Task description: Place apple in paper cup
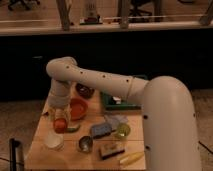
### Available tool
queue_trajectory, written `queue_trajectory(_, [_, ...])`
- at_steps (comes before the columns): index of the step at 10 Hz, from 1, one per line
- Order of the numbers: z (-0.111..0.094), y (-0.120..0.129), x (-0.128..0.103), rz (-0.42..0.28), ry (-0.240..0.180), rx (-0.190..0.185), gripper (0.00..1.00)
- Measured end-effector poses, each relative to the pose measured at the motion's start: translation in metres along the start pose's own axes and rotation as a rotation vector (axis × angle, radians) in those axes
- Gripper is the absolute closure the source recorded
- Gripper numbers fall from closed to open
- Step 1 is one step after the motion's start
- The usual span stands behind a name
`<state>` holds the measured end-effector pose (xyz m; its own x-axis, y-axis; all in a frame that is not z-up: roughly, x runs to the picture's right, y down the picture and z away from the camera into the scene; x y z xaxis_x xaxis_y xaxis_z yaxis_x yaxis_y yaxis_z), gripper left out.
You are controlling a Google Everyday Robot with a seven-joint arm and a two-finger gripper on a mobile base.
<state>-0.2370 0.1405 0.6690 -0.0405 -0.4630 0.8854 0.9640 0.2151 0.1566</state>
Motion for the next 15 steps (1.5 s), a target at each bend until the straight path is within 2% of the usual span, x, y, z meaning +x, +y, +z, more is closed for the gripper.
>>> queue_trajectory(5, [0.021, -0.015, -0.003, -0.027, -0.015, -0.042, 1.0])
queue_trajectory(8, [0.03, -0.019, -0.006, -0.027, -0.015, -0.044, 1.0])
queue_trajectory(9, [0.033, -0.023, -0.008, -0.028, -0.016, -0.048, 0.96])
queue_trajectory(12, [0.037, -0.027, -0.01, -0.025, -0.019, -0.057, 0.69])
queue_trajectory(15, [0.041, -0.027, -0.011, -0.014, -0.022, -0.064, 0.37])
